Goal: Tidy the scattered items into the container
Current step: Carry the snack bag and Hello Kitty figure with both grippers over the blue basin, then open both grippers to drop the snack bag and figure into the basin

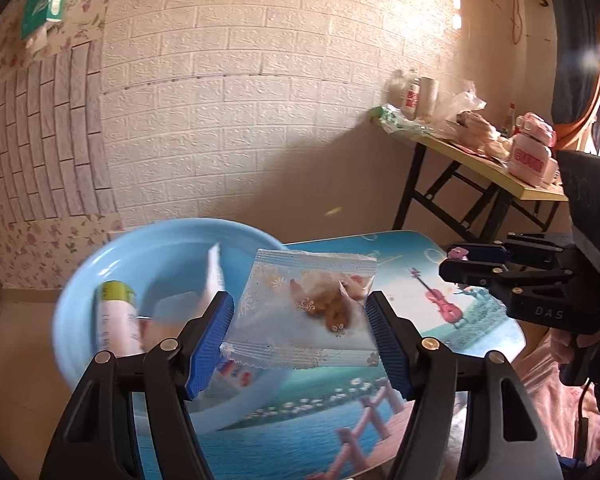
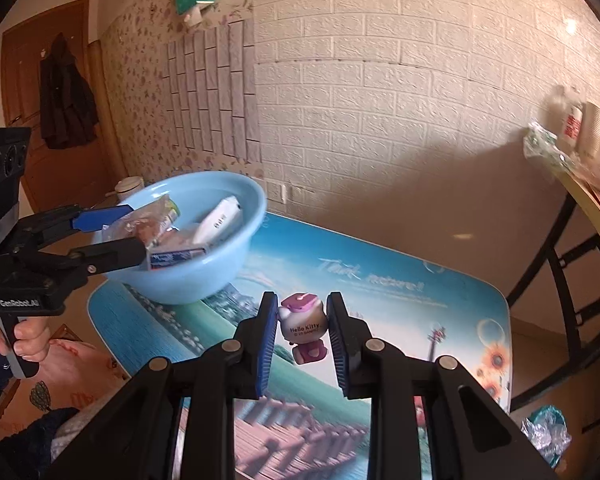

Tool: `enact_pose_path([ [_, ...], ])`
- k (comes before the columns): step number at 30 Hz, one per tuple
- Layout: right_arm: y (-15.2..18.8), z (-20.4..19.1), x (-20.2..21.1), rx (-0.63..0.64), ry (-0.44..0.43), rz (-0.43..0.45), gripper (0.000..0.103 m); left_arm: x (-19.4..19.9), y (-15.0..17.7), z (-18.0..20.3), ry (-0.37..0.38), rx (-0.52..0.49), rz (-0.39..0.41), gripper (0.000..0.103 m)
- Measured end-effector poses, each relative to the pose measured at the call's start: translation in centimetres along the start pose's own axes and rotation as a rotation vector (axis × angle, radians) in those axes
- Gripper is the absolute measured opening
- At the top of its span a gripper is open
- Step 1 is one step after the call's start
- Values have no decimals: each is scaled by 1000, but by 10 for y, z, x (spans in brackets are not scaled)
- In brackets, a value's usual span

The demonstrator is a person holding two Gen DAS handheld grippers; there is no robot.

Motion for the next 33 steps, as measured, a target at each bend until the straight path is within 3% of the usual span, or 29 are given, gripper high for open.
enact_pose_path([
  [11, -31, -72, -47, 60, -104, -7, 26, 4, 10, -57, -108, 49, -17, 67],
  [17, -45, -99, -70, 93, -116, -23, 26, 0, 12, -79, -199, 77, -48, 67],
  [33, -50, -107, -106, 34, -93, -73, 26, 0, 7, -102, -231, 108, -33, 67],
])
Point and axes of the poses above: each gripper's, at about its wrist camera, not at the fingertips, and x roughly against the way its jaws point, z to its right, y to its underside, the point moved 3 cm from there along -x, roughly the way its jaws point, and after that the axes turned 10 degrees about -x, right-handed, at the moved point
